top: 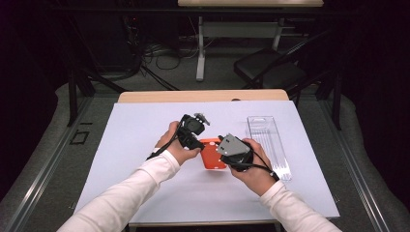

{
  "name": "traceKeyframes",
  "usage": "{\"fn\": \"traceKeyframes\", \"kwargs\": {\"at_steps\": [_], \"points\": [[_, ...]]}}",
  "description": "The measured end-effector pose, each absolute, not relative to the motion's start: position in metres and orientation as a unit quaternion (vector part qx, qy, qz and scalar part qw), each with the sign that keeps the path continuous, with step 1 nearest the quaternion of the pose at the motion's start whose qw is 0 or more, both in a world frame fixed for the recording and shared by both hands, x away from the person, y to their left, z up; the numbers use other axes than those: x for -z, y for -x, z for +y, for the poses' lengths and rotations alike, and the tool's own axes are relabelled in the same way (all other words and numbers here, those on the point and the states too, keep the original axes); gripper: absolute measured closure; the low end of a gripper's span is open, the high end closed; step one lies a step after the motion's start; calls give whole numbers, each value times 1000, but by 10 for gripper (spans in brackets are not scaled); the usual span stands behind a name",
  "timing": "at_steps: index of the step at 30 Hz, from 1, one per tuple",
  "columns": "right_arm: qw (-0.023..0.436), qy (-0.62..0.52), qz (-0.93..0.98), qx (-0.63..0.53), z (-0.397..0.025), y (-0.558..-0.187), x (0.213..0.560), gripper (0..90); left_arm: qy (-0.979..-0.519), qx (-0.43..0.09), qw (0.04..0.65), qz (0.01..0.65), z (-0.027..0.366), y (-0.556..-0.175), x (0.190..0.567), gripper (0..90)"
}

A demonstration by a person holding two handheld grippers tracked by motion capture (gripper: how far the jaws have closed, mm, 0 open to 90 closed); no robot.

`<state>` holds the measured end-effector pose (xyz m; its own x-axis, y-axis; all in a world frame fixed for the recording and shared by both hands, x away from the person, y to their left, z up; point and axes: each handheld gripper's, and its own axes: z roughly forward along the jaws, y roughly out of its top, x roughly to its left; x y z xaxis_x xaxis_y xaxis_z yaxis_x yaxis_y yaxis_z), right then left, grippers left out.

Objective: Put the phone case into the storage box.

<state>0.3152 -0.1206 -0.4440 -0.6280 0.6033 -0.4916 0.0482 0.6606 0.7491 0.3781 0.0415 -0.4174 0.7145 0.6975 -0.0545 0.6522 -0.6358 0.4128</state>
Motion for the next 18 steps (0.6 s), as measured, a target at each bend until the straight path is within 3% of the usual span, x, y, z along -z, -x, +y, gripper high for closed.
{"fn": "traceKeyframes", "kwargs": {"at_steps": [18], "points": [[392,-197,832,-340,-119,-315,444,801,-904,-54,203,373,39,-377,418,803]]}}
